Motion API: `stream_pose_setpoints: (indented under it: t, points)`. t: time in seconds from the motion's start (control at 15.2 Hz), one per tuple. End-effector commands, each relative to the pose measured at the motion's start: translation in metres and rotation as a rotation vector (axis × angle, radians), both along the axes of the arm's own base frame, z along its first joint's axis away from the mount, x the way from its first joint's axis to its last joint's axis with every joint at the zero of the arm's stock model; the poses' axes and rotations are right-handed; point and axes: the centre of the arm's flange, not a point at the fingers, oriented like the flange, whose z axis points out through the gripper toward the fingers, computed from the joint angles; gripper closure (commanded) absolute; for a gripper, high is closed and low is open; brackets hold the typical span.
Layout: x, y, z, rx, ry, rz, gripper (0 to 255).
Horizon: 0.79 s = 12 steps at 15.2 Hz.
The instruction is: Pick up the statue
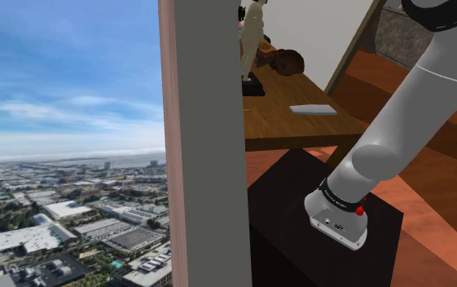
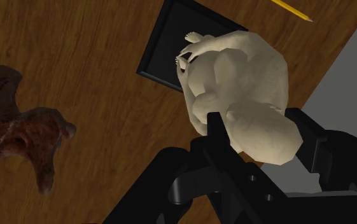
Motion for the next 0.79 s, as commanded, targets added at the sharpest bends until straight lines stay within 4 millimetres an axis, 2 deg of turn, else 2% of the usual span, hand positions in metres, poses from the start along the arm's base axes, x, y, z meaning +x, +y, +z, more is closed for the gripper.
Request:
stream_pose_setpoints:
  t: [0.0, 0.59, 0.73]
  points:
    - [0.0, 0.0, 0.01, 0.0, -0.002, 0.0, 255]
    - [-0.001, 0.0, 0.058, 0.0, -0.002, 0.0, 255]
    - [-0.001, 0.0, 0.059, 0.0, -0.002, 0.0, 255]
